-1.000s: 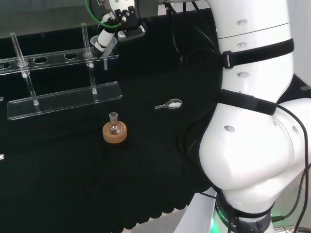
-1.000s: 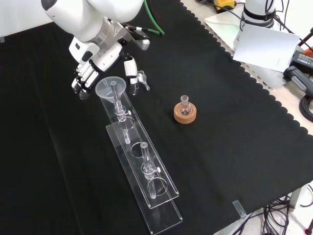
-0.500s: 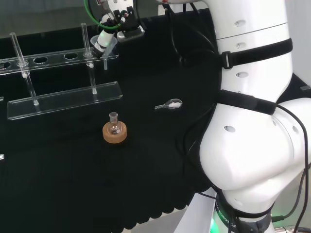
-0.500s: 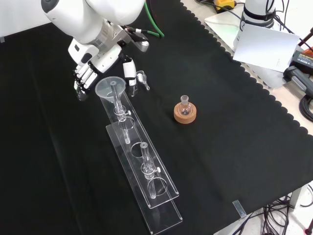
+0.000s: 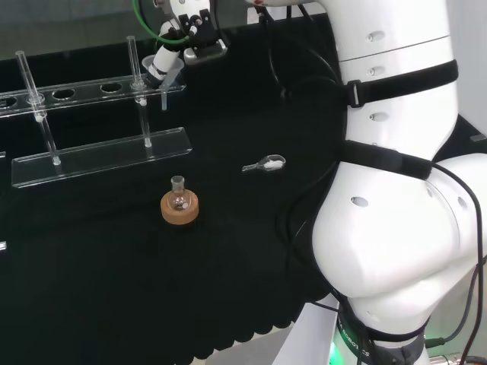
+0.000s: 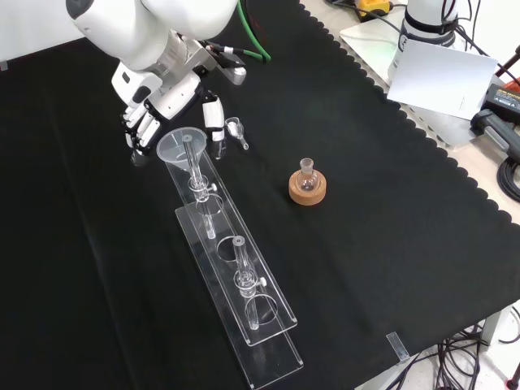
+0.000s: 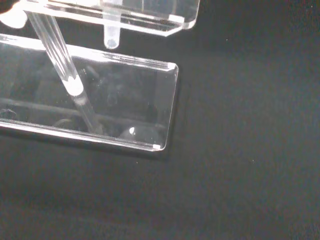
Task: Pick up the funnel from the transparent funnel stand.
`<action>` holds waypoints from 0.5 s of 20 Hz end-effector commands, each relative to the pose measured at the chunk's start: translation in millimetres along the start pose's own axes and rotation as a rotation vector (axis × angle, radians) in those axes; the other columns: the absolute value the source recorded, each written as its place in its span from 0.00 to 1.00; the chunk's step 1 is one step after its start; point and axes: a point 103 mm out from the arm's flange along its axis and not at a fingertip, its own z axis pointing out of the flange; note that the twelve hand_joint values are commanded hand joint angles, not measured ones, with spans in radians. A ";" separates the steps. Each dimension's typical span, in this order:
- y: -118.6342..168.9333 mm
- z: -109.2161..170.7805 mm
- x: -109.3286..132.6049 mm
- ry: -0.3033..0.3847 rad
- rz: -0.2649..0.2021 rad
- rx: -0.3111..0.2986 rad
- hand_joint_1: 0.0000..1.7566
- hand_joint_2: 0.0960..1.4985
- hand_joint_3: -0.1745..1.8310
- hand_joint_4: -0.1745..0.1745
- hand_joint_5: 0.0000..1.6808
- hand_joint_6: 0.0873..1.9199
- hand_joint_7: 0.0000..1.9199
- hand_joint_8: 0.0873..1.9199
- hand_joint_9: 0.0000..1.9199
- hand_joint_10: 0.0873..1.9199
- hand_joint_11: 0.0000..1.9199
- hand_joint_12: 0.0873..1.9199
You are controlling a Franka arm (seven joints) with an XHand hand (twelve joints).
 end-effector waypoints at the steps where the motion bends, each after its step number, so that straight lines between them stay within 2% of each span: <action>1: -0.8 -2.7 -1.4 0.023 0.000 -0.010 0.34 0.46 0.10 0.57 0.19 0.00 0.22 0.27 0.07 0.37 0.00 0.60; 3: -1.0 -2.7 -0.8 0.026 -0.002 -0.011 0.34 0.46 0.10 0.56 0.22 0.00 0.25 0.27 0.09 0.36 0.00 0.61; 4: -1.8 -3.1 -1.1 -0.010 -0.001 0.020 0.35 0.46 0.10 0.55 0.23 0.00 0.26 0.27 0.11 0.36 0.00 0.61; 10: -0.7 -1.7 1.8 0.032 -0.003 -0.002 0.36 0.47 0.11 0.52 0.29 0.00 0.32 0.26 0.16 0.33 0.00 0.62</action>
